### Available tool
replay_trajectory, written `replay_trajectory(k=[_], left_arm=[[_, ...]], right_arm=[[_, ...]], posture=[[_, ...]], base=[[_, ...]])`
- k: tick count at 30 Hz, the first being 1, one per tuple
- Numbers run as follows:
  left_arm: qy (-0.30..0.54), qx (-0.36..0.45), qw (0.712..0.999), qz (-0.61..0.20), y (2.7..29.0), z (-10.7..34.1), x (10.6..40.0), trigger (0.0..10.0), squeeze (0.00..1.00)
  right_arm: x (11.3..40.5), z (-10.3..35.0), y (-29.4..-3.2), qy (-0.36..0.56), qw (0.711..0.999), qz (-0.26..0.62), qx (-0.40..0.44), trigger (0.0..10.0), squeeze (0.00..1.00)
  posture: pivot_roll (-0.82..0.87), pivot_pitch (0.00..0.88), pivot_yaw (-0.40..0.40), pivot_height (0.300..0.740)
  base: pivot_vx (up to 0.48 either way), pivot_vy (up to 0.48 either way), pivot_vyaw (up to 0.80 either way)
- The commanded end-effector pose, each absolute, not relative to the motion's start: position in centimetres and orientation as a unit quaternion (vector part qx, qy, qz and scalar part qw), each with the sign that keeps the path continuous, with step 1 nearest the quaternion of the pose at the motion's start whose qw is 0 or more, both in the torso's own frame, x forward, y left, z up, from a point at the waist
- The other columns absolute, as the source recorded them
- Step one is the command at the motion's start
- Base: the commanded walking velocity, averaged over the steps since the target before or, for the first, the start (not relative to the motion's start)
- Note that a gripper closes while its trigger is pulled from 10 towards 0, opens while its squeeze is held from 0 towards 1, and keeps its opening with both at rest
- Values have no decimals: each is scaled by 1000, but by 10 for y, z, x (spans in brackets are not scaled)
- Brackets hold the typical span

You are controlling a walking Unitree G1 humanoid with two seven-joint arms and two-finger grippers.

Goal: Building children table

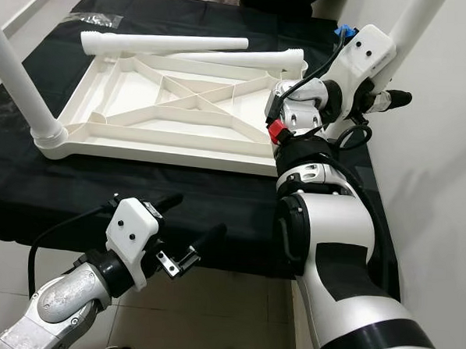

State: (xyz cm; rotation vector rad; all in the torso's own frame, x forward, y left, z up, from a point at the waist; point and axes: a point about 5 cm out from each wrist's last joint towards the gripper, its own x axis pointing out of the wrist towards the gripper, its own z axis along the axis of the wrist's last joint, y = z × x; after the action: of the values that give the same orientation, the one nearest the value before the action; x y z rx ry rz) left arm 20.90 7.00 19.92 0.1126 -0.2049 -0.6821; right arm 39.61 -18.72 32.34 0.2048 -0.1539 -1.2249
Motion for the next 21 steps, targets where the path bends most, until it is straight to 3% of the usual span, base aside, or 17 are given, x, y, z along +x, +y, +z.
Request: replay_trajectory(k=[1, 20, 21], left_arm=[[-100, 57, 935, -334, 68, 197, 209, 10000, 0], [-101, 56, 935, -335, 66, 196, 209, 10000, 0], [-101, 56, 935, -336, 66, 196, 209, 10000, 0]], right_arm=[[397, 268, -188, 43, 807, -586, 66, 10000, 0], [400, 267, -175, 41, 825, -558, 84, 10000, 12], [400, 268, -174, 40, 824, -558, 86, 10000, 859]], posture=[[109, 218, -54, 740], [103, 201, -57, 740], [103, 200, -58, 740]], base=[[0, 0, 0], [0, 0, 0], [0, 0, 0]])
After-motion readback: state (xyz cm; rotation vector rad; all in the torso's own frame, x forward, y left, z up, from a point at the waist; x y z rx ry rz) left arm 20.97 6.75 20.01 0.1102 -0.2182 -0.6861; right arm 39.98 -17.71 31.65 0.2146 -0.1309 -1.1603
